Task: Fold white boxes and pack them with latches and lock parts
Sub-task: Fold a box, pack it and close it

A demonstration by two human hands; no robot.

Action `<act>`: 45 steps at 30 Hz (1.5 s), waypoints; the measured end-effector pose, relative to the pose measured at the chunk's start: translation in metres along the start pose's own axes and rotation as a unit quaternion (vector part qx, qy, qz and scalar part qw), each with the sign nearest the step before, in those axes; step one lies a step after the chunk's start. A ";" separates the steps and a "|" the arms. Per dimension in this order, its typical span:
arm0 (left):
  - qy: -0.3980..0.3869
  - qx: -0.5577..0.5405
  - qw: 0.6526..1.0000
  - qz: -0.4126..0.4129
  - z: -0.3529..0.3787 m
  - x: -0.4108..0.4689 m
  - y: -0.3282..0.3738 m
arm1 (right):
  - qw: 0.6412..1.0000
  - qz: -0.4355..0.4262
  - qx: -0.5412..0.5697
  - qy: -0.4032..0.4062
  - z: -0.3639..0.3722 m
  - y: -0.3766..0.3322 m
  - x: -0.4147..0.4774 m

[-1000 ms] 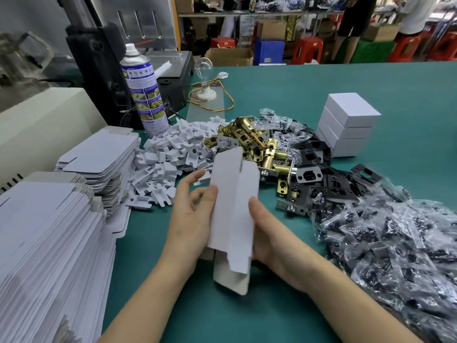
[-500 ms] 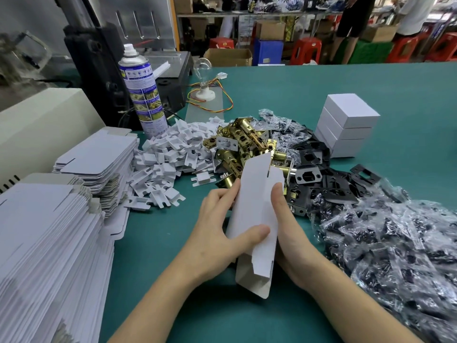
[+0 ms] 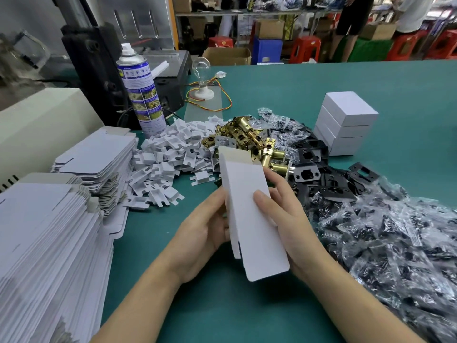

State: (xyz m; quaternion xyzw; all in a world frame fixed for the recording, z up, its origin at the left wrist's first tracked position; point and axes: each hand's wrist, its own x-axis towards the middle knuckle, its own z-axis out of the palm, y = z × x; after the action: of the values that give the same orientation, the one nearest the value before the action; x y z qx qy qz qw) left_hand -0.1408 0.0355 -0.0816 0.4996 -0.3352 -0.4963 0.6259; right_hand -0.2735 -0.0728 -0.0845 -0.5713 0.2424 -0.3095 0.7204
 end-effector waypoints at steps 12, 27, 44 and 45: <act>0.104 0.118 0.983 0.092 -0.007 0.007 -0.007 | 0.999 -0.033 -0.007 0.012 -0.006 0.000 0.002; 0.086 0.150 0.979 0.107 -0.011 0.002 0.000 | 0.999 -0.037 -0.002 -0.011 -0.016 -0.001 0.007; 0.150 0.203 0.960 0.121 -0.014 0.007 -0.004 | 0.997 0.019 -0.069 -0.012 -0.013 0.001 0.008; 0.157 0.209 0.958 0.121 -0.014 0.007 -0.004 | 0.997 0.022 -0.069 -0.010 -0.013 0.000 0.008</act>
State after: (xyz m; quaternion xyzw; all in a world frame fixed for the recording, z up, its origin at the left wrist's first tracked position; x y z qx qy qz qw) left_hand -0.1269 0.0328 -0.0904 0.6466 -0.3872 -0.2510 0.6074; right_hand -0.2775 -0.0872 -0.0878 -0.6169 0.2684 -0.2702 0.6887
